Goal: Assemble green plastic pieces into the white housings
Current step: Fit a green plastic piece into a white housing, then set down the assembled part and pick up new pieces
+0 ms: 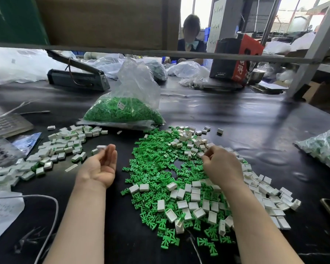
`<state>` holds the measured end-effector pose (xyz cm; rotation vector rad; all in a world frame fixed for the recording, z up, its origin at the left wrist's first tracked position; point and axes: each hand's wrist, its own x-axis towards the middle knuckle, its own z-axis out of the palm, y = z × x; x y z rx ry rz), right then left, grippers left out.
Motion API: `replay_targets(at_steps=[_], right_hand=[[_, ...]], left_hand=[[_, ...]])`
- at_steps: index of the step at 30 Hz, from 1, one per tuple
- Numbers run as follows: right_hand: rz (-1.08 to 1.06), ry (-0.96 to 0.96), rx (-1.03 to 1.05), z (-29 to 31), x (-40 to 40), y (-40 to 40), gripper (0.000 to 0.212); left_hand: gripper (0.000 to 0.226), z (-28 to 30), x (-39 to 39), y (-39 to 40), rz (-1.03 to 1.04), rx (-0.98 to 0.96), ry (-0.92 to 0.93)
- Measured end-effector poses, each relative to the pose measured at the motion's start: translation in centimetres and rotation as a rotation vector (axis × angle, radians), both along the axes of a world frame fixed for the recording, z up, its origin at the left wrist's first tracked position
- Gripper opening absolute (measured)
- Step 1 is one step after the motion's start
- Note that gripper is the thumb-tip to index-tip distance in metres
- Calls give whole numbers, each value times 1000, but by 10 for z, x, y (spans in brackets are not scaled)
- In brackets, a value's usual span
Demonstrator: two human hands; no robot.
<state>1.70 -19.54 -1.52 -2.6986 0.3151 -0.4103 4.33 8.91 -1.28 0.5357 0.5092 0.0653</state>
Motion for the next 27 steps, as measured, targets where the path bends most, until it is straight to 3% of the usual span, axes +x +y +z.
replay_targets(at_steps=[7, 13, 19, 25, 27], right_hand=[[-104, -15, -189, 0, -4, -4, 30], [-117, 182, -240, -3, -5, -3, 37], [-122, 125, -240, -1, -4, 2, 28], [-102, 0, -204, -2, -3, 3, 29], [-59, -85, -102, 0, -3, 3, 25]], left_hand=[[36, 5, -9, 14, 265, -256, -189], [36, 2, -7, 11, 192, -216, -201], [28, 9, -8, -13, -41, 11, -215], [16, 14, -14, -46, -296, 554, -222], [14, 15, -17, -57, -350, 681, -227]])
